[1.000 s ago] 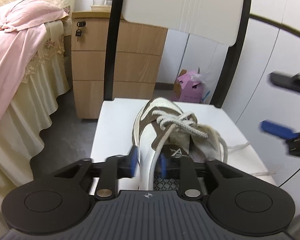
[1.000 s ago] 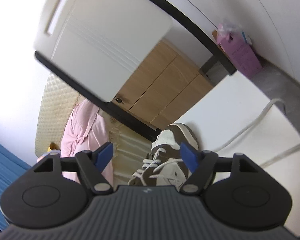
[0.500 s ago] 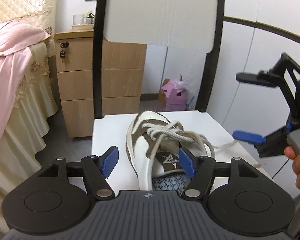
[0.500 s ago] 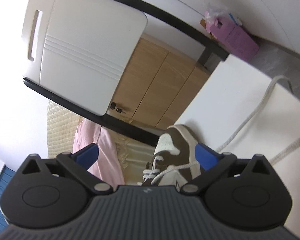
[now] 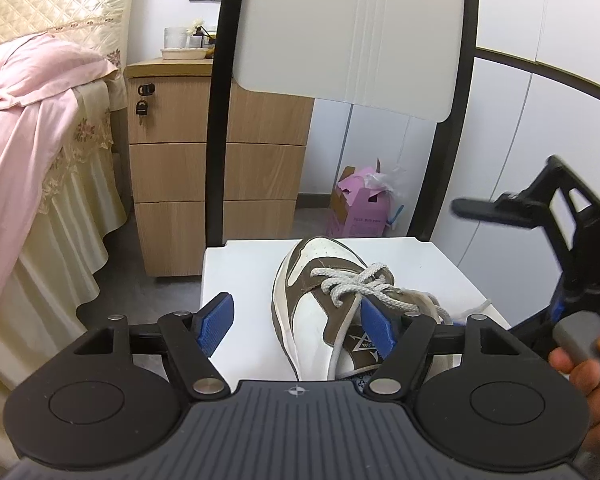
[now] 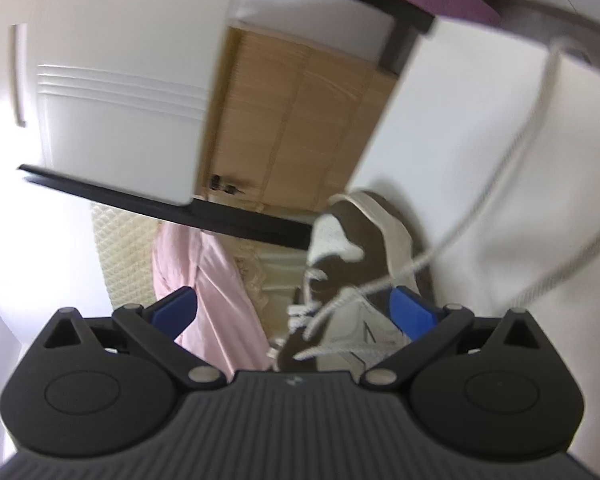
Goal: Lace up shoes with both hands
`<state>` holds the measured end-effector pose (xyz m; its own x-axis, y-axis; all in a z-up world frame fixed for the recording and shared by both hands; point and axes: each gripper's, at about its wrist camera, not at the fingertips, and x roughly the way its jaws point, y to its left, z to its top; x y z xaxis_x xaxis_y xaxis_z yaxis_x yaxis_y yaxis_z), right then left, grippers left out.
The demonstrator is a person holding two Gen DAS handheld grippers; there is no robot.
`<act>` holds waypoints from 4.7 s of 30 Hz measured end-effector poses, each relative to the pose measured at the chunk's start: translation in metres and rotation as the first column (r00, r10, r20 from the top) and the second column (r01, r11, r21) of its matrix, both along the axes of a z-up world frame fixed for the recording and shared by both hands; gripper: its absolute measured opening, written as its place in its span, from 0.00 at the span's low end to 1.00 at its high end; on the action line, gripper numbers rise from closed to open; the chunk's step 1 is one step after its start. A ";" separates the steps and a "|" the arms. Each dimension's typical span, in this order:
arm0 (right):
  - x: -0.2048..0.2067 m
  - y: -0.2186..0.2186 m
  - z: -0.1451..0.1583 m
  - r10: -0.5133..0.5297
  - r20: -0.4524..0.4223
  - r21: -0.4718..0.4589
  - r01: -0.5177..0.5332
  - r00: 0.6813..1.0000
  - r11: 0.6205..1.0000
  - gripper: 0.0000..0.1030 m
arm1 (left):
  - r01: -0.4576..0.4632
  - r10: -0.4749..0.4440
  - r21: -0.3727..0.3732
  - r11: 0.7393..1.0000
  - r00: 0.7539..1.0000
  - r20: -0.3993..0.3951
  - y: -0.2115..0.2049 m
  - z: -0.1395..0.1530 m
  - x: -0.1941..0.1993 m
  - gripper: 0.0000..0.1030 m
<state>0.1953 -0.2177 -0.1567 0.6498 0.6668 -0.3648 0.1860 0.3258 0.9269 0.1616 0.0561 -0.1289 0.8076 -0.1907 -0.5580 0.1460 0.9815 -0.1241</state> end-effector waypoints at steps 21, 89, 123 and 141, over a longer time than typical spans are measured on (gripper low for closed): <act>0.037 -0.087 0.000 -0.459 0.113 0.103 0.449 0.881 0.888 1.00 | 0.025 -0.025 0.025 0.999 1.000 -0.006 0.003 -0.005 0.006 0.79; 0.017 0.084 0.159 0.561 0.396 -0.783 -0.051 0.727 0.620 0.03 | 0.219 -0.218 0.008 0.976 0.968 0.124 0.000 0.012 -0.014 0.56; 0.072 0.174 0.085 0.895 -0.396 -0.777 -0.593 0.204 -0.209 0.03 | 0.036 -0.200 -0.577 0.816 0.954 -0.223 0.070 -0.047 0.026 0.16; 0.071 0.190 0.097 0.884 -0.427 -0.778 -0.575 0.189 -0.253 0.02 | 0.247 -0.258 -0.110 0.963 0.962 -0.092 0.020 -0.020 0.005 0.15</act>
